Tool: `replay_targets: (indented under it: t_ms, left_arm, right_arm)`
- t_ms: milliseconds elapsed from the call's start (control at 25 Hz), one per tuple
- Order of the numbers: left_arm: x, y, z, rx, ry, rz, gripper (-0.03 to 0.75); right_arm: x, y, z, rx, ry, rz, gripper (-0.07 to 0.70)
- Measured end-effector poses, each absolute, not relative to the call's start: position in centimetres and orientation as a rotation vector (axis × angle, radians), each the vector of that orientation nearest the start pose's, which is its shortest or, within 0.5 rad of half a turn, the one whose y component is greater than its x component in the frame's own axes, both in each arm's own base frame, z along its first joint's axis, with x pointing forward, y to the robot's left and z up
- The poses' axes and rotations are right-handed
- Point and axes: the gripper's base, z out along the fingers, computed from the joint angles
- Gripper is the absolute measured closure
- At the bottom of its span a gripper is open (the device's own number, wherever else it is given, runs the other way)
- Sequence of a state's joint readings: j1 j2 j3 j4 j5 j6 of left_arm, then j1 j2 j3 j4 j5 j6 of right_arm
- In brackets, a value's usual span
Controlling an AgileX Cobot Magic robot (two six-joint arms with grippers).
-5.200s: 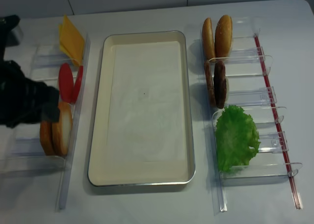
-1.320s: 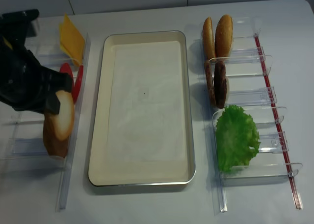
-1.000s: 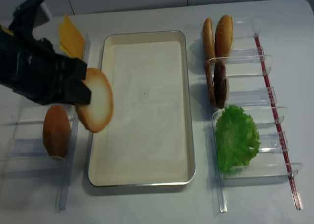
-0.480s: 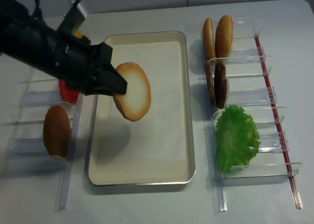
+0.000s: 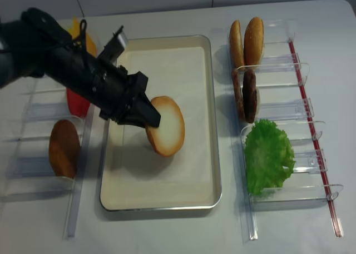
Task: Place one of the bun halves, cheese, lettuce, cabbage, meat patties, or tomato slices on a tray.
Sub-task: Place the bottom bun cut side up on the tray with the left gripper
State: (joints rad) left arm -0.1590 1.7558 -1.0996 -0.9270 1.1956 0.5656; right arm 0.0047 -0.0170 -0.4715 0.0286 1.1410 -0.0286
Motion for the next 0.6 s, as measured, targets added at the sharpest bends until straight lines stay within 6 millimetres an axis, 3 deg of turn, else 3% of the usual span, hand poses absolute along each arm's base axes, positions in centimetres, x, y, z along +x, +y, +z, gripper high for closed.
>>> replay_targets:
  t_ms: [240, 600]
  left_arm:
    - [30.7, -11.8, 19.4, 0.381, 2.896, -1.298, 0.578]
    - [30.8, -11.6, 19.0, 0.319, 2.937, -1.269, 0.578]
  right_arm:
    - [-0.8, 0.2, 26.3, -0.038, 2.136, 0.021, 0.161]
    - [-0.8, 0.2, 26.3, -0.038, 2.136, 0.021, 0.161]
